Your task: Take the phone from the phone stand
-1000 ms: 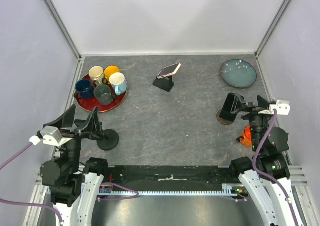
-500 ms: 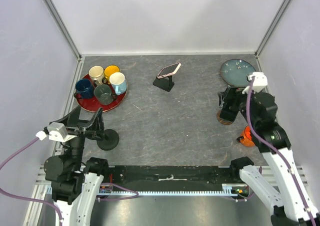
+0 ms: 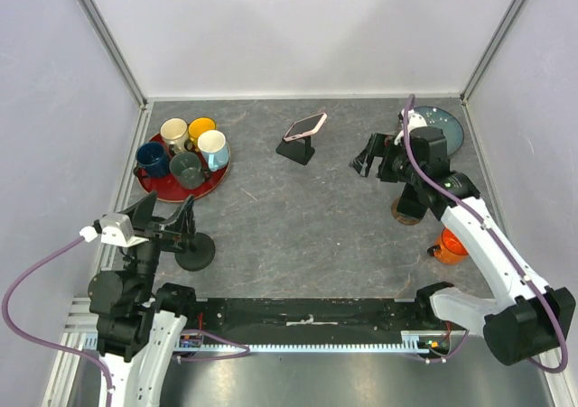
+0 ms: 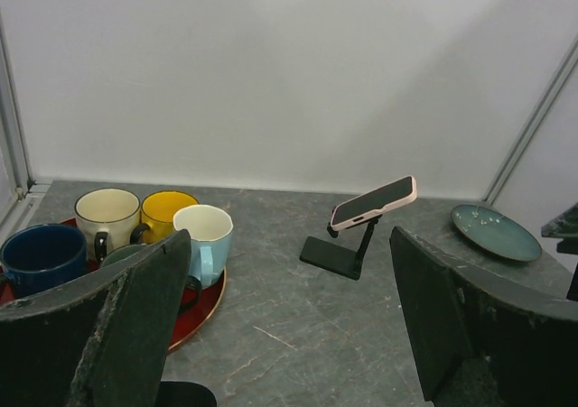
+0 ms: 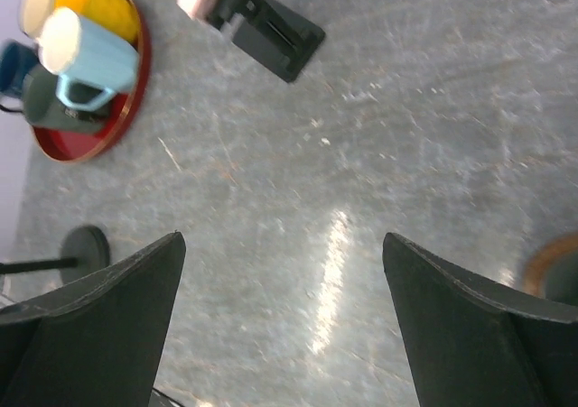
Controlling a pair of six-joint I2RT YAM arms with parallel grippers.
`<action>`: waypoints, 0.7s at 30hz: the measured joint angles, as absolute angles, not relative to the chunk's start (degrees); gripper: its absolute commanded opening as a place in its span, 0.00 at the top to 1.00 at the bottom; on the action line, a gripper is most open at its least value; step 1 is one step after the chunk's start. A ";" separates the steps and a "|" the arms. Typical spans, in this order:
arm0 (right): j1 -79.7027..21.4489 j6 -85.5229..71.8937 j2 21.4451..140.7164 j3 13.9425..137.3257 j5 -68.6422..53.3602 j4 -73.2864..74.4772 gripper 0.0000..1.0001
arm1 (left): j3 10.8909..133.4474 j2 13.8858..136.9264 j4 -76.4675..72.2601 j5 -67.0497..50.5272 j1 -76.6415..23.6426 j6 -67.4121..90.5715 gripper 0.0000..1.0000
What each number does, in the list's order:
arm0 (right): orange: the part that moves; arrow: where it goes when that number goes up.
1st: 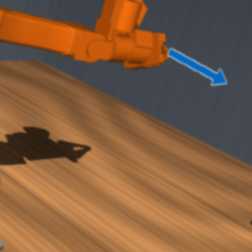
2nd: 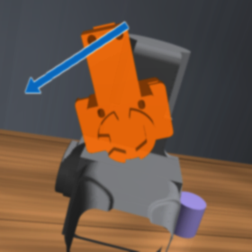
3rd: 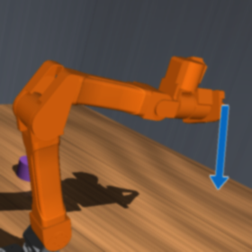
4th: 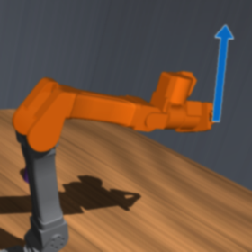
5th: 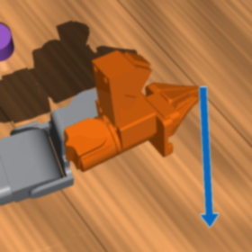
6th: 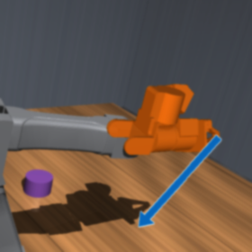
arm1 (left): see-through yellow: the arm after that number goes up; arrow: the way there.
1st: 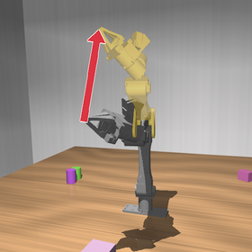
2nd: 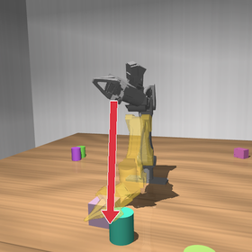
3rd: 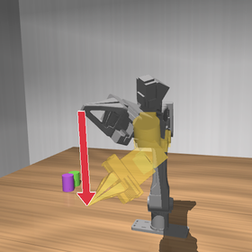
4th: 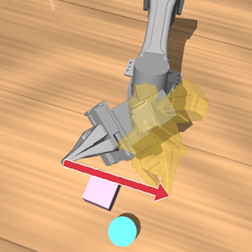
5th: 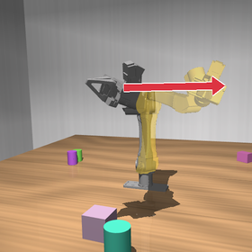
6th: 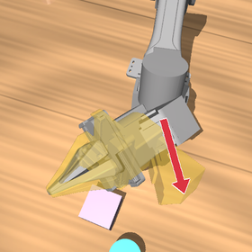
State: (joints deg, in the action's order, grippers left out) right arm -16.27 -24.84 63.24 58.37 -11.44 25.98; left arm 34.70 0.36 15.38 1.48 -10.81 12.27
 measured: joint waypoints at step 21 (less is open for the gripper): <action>-27.55 -49.43 90.76 69.06 5.78 -1.87 0.21 | 34.48 0.36 16.45 1.67 -12.75 10.90 0.05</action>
